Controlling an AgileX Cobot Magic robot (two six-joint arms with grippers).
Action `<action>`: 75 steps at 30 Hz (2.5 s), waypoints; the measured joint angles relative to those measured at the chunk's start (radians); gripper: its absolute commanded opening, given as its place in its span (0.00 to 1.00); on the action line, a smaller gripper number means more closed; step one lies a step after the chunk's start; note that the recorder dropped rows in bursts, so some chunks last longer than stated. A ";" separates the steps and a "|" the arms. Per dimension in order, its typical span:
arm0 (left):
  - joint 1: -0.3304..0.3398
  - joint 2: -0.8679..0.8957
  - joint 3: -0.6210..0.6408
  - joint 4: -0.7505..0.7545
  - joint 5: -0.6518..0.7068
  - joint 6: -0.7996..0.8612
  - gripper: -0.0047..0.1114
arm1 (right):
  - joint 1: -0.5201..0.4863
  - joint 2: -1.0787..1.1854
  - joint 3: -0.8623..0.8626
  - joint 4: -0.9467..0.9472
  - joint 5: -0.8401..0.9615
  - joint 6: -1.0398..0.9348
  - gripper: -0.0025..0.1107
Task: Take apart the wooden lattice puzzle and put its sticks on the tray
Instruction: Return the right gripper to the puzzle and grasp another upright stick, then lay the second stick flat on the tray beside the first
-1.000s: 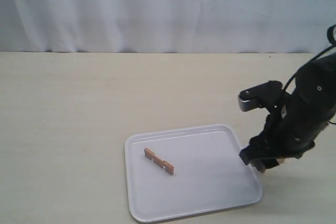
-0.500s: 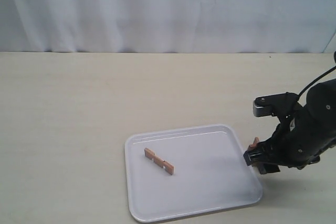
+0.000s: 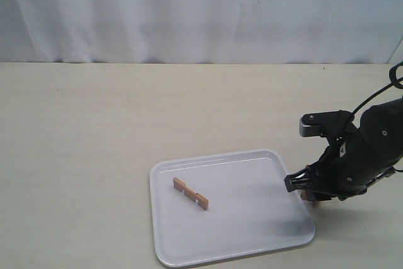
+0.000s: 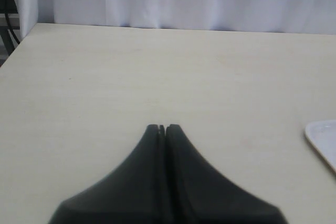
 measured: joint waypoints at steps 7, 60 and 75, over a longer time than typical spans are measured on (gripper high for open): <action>0.000 0.000 0.000 0.000 0.000 0.000 0.04 | 0.000 0.000 0.000 0.000 0.000 0.000 0.37; 0.000 0.000 0.000 0.003 0.000 0.000 0.04 | 0.016 -0.095 -0.019 -0.047 0.012 0.008 0.06; 0.000 0.000 0.000 0.003 0.000 0.000 0.04 | 0.374 -0.074 -0.212 -0.047 0.065 0.002 0.06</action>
